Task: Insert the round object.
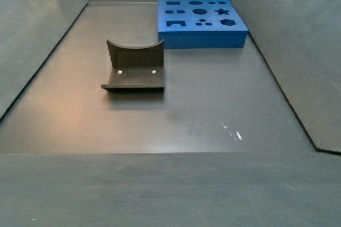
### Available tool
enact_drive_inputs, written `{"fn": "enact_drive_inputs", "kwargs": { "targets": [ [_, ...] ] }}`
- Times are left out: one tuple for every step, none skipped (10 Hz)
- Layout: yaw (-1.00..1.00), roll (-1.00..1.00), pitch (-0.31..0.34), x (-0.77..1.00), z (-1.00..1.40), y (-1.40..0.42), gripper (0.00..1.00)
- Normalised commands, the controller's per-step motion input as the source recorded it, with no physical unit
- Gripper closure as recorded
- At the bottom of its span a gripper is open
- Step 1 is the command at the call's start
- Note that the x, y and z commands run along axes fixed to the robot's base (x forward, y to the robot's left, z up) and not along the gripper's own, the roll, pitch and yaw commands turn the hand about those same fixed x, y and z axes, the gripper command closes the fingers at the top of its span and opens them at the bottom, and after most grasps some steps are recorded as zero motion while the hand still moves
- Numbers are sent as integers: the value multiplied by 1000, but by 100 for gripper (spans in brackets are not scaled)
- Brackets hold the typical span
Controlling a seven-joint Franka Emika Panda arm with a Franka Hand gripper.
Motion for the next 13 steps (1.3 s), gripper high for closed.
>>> {"fn": "enact_drive_inputs", "kwargs": {
  "targets": [
    [-100,500,-66,-146,-277,-91,100],
    [-49,500,-100,-249,-149,-66,100],
    [-40,500,-114,-231,-163,-100,100],
    [-49,500,-126,-189,-246,-180,100],
    [-69,451,-126,-166,-460,-337,100],
    [-37,216,-116,-251,-877,-246,100],
    [-46,144,-74,-283,-1000,-137,100],
    [-71,136,-36,-77,-1000,-80,100],
    [-106,131,-13,0,-1000,-43,100],
    [-134,103,-3,11,-1000,-23,100],
    [-137,84,-3,14,-1000,-3,100],
    [-114,106,-3,23,-1000,0,100],
    [-129,110,-1,37,-1000,0,100]
  ]
}}
